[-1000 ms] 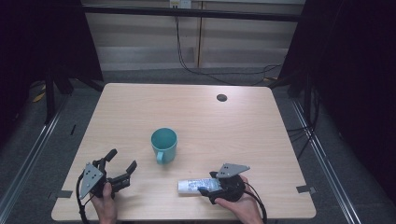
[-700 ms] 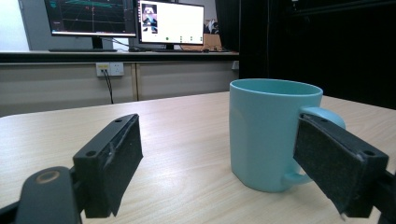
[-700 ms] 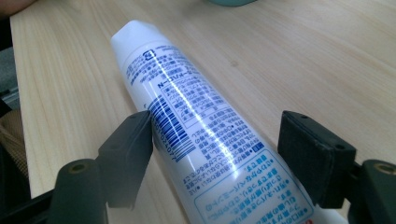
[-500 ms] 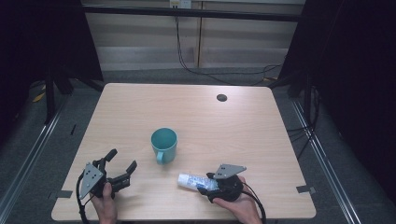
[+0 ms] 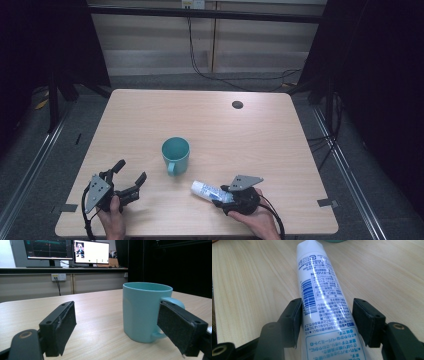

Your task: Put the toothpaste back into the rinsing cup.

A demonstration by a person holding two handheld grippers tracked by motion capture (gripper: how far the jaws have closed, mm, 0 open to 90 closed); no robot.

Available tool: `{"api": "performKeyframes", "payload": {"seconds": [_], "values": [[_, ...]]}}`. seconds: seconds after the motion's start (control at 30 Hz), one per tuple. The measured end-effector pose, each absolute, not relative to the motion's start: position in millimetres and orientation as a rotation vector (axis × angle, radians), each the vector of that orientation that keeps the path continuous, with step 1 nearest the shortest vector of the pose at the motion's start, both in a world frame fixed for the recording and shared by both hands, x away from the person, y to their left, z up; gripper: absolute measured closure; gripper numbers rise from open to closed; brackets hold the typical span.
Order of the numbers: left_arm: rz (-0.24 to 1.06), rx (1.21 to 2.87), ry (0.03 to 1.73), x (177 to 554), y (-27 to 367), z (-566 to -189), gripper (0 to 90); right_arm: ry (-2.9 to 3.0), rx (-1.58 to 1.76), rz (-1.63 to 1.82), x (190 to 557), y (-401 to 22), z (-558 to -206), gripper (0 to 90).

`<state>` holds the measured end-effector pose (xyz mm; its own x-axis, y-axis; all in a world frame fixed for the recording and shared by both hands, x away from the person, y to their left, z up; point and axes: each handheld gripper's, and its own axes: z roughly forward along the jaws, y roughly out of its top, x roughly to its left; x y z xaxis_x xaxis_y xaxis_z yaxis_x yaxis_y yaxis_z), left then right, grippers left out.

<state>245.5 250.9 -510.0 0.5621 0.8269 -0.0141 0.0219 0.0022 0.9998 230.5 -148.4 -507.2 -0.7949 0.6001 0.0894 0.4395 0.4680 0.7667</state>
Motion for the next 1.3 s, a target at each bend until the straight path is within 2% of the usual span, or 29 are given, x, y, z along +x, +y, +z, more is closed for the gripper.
{"api": "performKeyframes", "payload": {"seconds": [0.2,0.37,0.5,0.87,1.13,1.3], "values": [[0.739,1.442,0.775,246,251,-510,15.5,2.531,0.89,1.209,230,-147,-508,43.9],[0.744,1.443,0.774,245,251,-510,15.5,2.532,0.884,1.207,229,-148,-506,52.4],[0.741,1.443,0.774,246,251,-510,15.5,2.581,0.884,1.143,233,-144,-500,55.5],[0.74,1.441,0.774,246,251,-510,15.5,2.717,0.872,0.944,244,-132,-488,57.3],[0.739,1.441,0.773,246,251,-510,15.5,2.843,0.88,0.729,256,-117,-474,62.8],[0.739,1.444,0.773,246,251,-510,15.5,2.853,0.905,0.738,259,-119,-473,65.2]]}}
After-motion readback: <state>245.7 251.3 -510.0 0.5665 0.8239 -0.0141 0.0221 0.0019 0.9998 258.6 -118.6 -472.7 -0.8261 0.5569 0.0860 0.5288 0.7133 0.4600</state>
